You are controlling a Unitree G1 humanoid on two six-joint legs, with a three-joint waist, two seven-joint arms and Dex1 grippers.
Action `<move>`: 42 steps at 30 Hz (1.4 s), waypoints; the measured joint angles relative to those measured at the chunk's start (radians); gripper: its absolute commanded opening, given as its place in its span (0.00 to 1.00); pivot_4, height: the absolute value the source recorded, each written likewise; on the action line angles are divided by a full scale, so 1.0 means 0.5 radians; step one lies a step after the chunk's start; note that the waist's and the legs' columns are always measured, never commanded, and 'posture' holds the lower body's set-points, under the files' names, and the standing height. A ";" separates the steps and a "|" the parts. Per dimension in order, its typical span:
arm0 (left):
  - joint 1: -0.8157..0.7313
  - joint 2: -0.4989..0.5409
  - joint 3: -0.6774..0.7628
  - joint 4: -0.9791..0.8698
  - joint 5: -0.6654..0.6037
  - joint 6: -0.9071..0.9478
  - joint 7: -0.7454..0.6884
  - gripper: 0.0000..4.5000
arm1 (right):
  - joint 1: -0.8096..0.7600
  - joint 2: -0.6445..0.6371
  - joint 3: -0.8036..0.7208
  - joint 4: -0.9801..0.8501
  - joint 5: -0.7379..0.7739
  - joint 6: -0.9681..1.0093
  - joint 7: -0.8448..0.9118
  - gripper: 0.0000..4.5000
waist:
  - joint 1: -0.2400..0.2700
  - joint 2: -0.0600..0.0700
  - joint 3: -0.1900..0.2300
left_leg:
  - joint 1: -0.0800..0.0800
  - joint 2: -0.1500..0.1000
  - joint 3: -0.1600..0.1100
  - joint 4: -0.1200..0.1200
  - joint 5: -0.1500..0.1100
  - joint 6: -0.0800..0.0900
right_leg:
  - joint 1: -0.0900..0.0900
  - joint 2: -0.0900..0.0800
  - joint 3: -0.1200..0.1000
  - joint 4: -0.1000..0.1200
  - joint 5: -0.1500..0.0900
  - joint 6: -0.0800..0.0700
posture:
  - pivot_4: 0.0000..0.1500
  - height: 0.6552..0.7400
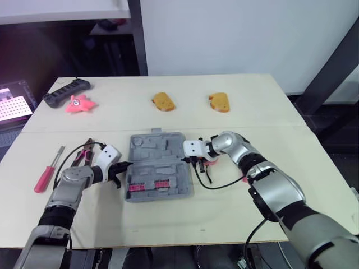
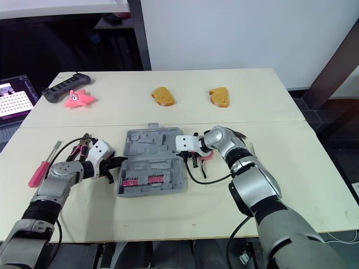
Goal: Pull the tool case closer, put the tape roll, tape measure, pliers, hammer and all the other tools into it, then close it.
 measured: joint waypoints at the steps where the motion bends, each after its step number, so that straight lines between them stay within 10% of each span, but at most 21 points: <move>1: -0.002 0.000 0.000 0.001 0.004 -0.002 -0.004 0.00 | 0.001 0.000 -0.002 -0.001 0.000 0.000 -0.002 0.01 | 0.000 0.000 0.000 | 0.000 0.000 0.000 0.000 0.000 0.000 | 0.000 0.000 0.000 0.000 0.000 0.000 | 1.00 0.70; 23: 0.028 0.016 0.007 -0.040 0.021 -0.001 -0.130 0.00 | 0.164 -0.037 -0.083 -0.192 0.075 0.002 0.079 0.01 | 0.001 0.000 0.000 | 0.000 0.000 0.000 -0.001 0.001 -0.001 | 0.000 0.000 0.000 0.000 0.000 0.000 | 1.00 0.70; 42: 0.496 0.045 0.043 -0.728 -0.098 0.350 -0.166 0.00 | 0.968 -0.238 -0.110 -1.574 0.312 0.718 0.279 0.01 | 0.015 -0.002 -0.001 | 0.001 0.000 -0.002 0.000 0.001 -0.001 | 0.003 0.000 0.000 0.000 -0.001 0.000 | 1.00 0.70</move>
